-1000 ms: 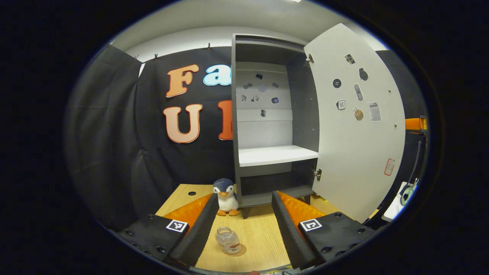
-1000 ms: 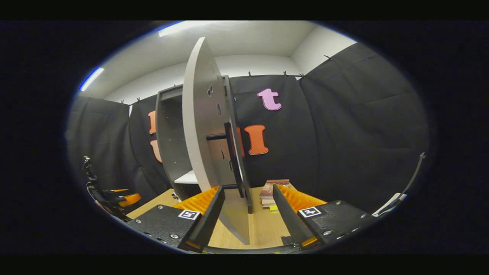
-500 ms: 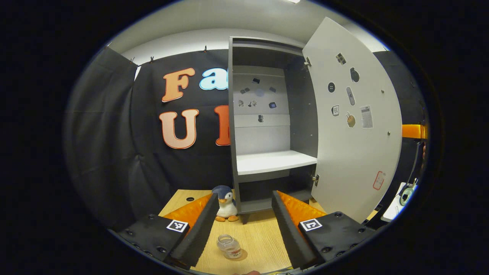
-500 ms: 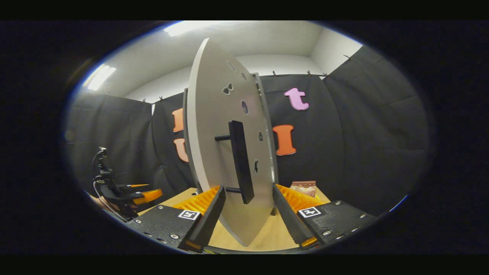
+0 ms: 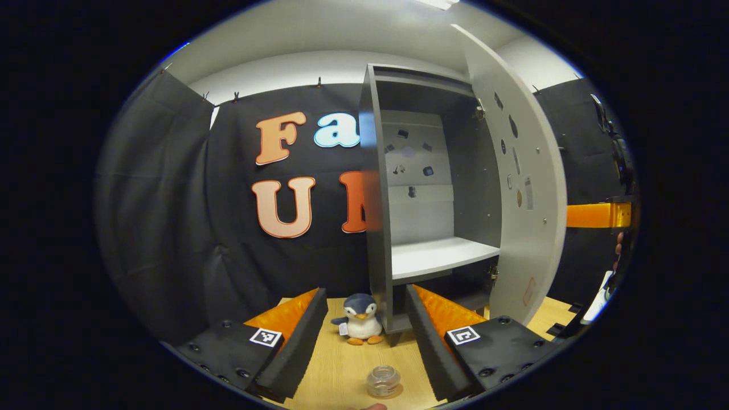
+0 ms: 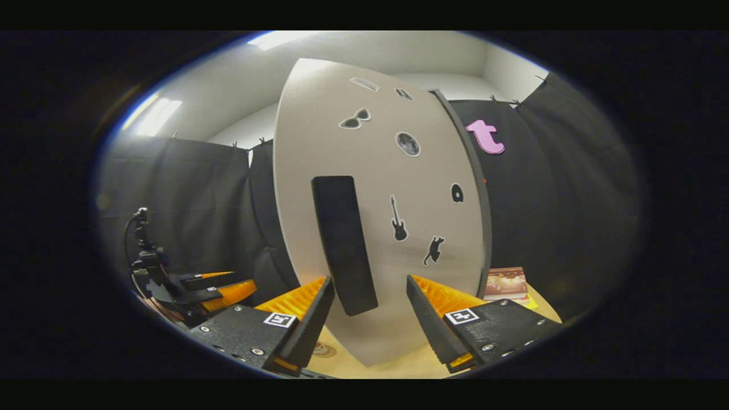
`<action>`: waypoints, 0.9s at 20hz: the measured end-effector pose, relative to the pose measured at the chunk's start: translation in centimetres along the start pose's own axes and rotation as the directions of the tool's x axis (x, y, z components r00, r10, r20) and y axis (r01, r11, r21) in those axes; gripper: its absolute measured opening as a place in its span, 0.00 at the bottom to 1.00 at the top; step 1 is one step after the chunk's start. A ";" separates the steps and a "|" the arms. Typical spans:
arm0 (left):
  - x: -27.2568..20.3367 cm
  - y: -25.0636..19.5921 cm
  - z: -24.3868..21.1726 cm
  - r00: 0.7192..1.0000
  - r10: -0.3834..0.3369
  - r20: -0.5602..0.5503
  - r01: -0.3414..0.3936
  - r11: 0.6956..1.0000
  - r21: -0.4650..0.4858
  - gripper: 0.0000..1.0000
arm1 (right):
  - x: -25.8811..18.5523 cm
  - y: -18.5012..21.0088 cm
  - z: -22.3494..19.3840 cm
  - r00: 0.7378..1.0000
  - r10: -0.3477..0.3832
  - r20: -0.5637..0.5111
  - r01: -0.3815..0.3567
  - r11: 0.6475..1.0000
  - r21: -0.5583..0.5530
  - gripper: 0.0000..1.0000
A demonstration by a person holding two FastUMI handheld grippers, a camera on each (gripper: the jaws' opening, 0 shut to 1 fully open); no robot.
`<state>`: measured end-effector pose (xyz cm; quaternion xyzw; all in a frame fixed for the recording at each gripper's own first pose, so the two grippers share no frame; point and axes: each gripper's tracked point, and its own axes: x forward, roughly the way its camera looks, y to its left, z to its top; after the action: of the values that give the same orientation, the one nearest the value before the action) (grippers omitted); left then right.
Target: Open the cabinet door with the right hand, grasp the bottle in the cabinet with the left hand and place it on the coaster, then close the cabinet door with the right hand.
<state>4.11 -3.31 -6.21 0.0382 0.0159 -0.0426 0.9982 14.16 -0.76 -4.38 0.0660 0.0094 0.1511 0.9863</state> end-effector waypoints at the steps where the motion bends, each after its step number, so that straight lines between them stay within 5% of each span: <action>1: 0.3 0.3 0.0 1.000 -0.007 0.000 0.007 1.000 0.001 0.90 | 0.8 0.2 -0.2 1.000 -0.008 -0.002 0.008 1.000 0.012 0.88; 2: 0.5 0.9 0.2 1.000 -0.007 0.004 0.007 1.000 0.001 0.90 | 1.6 0.1 -0.5 1.000 -0.022 -0.001 0.022 1.000 0.011 0.82; 6: 1.7 3.3 0.1 1.000 0.005 0.007 -0.005 1.000 -0.025 0.90 | 3.8 1.1 -0.4 0.999 -0.038 0.030 0.040 0.998 -0.046 0.90; 18: 5.3 6.7 -2.0 0.998 0.035 -0.048 -0.042 0.988 -0.147 0.92 | 8.0 2.4 -0.7 0.992 -0.121 0.036 0.124 0.989 -0.082 0.86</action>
<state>9.87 3.11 -7.90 -0.0349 0.0409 -0.0210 0.9983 21.05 4.03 -4.70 0.0260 -0.0083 0.0896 0.9956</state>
